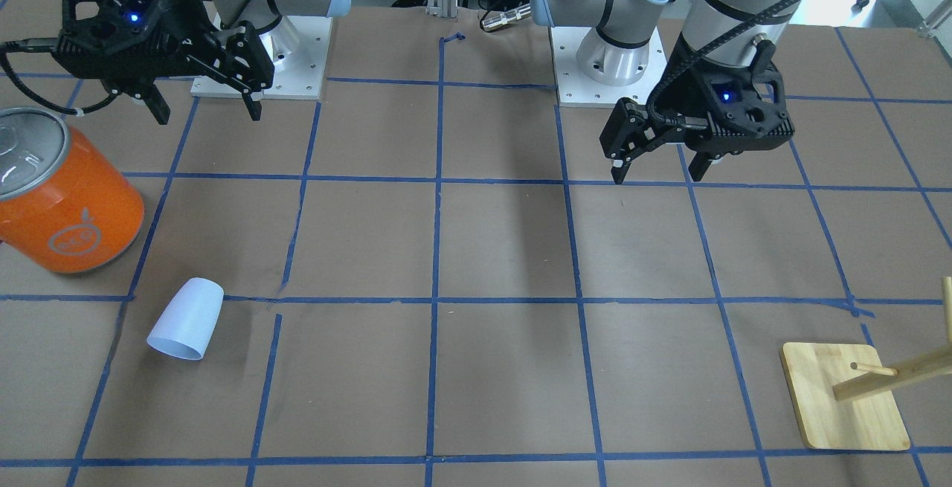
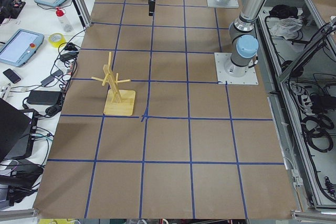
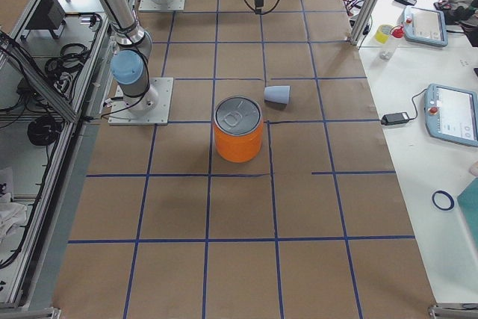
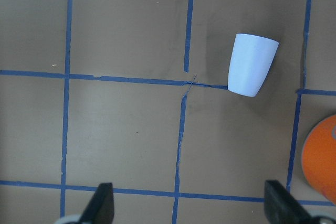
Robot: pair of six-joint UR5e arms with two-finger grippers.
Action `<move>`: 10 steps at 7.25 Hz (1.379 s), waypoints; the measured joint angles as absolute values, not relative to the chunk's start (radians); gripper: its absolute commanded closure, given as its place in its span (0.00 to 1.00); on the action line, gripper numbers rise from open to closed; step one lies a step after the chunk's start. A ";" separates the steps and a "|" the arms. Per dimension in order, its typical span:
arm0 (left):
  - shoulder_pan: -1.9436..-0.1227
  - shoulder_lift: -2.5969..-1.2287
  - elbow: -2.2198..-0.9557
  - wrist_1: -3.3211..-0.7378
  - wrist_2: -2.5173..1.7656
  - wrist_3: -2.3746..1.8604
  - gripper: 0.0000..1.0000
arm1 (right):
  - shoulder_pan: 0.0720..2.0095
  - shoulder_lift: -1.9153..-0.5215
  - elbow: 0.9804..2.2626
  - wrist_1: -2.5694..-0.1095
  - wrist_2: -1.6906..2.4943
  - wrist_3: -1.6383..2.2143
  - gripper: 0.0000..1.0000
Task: Flip cup
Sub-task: 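Lower the right gripper over the upside-down white cup and close on it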
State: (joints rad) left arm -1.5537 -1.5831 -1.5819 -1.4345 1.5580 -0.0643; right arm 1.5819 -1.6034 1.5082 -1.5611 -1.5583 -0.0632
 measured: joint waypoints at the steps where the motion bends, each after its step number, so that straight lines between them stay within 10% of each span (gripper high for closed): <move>1: -1.554 -1.572 -1.582 -1.468 1.559 -0.064 0.00 | 1.581 -1.601 1.511 -1.575 -1.560 -0.062 0.00; 10: -1.554 -1.525 -1.584 -1.545 1.564 -0.052 0.00 | 1.408 -1.322 1.527 -1.837 -1.570 0.109 0.00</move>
State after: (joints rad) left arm -1.5543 -1.5246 -1.5838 -1.5453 1.5640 -0.0520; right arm 1.4084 -1.3221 1.5274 -1.8372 -1.5705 0.1094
